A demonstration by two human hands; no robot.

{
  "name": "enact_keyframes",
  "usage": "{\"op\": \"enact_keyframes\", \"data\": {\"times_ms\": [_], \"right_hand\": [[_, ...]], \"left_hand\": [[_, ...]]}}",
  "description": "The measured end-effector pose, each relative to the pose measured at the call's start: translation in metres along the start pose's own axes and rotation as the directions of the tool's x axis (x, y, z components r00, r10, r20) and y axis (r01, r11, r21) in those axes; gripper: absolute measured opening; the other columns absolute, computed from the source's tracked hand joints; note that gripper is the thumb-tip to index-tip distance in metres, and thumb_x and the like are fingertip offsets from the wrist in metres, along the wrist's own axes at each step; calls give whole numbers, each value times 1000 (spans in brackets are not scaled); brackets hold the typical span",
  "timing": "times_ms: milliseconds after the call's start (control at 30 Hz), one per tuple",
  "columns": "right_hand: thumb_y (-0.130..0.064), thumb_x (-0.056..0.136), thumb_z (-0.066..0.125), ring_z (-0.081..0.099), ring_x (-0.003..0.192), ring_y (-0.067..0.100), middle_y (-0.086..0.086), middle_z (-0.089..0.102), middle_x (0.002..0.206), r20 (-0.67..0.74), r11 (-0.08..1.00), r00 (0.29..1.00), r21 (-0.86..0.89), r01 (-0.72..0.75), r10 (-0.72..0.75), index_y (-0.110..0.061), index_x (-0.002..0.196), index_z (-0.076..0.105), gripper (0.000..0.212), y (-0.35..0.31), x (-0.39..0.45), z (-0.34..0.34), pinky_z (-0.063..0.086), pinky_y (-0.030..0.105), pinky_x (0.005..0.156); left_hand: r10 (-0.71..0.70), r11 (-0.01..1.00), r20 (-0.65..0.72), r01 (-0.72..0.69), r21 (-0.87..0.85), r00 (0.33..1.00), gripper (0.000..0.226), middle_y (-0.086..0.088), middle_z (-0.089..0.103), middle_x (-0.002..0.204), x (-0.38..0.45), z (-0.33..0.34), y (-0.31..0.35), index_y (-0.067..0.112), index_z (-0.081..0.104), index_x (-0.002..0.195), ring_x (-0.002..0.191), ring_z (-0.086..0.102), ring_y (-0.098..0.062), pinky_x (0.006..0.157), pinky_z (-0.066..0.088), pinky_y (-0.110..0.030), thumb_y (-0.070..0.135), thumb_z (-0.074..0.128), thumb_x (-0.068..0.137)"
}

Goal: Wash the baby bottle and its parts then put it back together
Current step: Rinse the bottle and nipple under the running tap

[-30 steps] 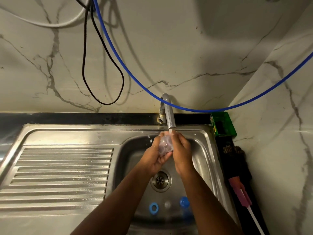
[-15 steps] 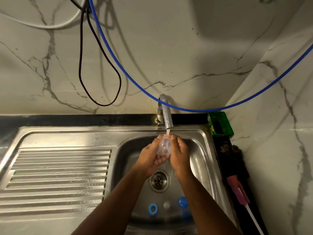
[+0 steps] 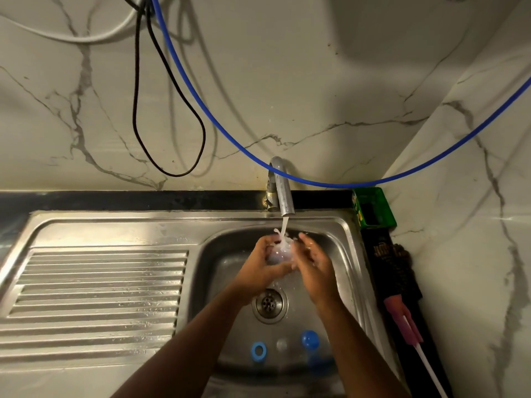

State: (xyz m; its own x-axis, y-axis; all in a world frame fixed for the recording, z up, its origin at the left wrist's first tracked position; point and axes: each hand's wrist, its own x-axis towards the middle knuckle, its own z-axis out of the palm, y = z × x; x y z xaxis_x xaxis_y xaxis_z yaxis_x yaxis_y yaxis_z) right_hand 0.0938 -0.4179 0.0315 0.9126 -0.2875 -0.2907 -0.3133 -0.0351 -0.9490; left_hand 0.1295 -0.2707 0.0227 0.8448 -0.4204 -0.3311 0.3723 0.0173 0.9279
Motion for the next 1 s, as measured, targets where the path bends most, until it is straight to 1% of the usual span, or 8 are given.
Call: {"op": "enact_keyframes", "data": {"times_ms": [100,200,333,500,633,767,867,1000], "right_hand": [[-39,87,80,71,108,9,-10,72,117,59,1000,998,-30,-4,5,-35,133,63,50,-9,2,14,62,29,87],[-31,84,85,73,101,10,-8,74,112,-19,993,999,119,-28,31,-31,124,66,44,-23,9,25,63,27,79],[-58,64,83,74,101,18,1,76,112,68,959,978,194,-208,199,-28,120,72,64,-30,19,41,63,39,80],[-31,91,76,76,98,26,11,76,112,223,950,962,230,-211,160,-17,124,68,37,-32,23,39,59,31,68],[-34,91,77,77,93,27,6,78,102,12,956,981,222,-191,193,-18,117,68,32,-27,27,47,62,36,67],[-42,90,77,73,85,4,-10,75,90,-162,984,975,-121,130,-149,-25,104,71,23,-32,10,63,59,18,66],[-45,86,81,74,88,9,-8,75,96,59,987,995,-136,86,-79,-28,98,73,22,-45,12,51,58,18,62],[-44,85,80,74,102,14,-5,76,111,315,998,949,-56,-3,21,-28,101,75,23,-53,24,24,61,27,76]], "left_hand": [[24,994,-132,-9,108,991,55,-7,67,119,-3,7,-1,18,54,127,101,72,-13,84,62,-30,11,86,82],[30,997,-297,-50,-59,955,51,-13,69,117,-6,5,-3,14,57,124,99,74,-20,86,64,-38,8,86,82],[-40,919,-116,-9,-394,993,44,-18,71,117,-12,13,-2,2,62,132,103,70,-29,88,57,-39,36,59,104],[-173,740,-73,81,-668,982,64,-16,67,104,-13,2,0,1,62,134,75,64,-16,57,51,-21,56,45,104],[-187,844,-121,97,-528,975,55,-18,73,109,-8,9,-3,3,65,128,86,70,-20,70,56,-28,51,46,107],[-252,795,-236,61,-603,939,54,-20,76,113,-3,24,-1,6,74,119,96,73,-29,85,55,-40,48,41,109],[-276,791,-162,127,-599,947,59,-14,68,88,2,24,0,9,73,110,66,57,-17,55,42,-27,56,37,107],[-280,828,-83,197,-525,956,59,-12,69,88,5,14,4,10,71,113,67,57,-14,46,36,-19,58,37,108]]}}
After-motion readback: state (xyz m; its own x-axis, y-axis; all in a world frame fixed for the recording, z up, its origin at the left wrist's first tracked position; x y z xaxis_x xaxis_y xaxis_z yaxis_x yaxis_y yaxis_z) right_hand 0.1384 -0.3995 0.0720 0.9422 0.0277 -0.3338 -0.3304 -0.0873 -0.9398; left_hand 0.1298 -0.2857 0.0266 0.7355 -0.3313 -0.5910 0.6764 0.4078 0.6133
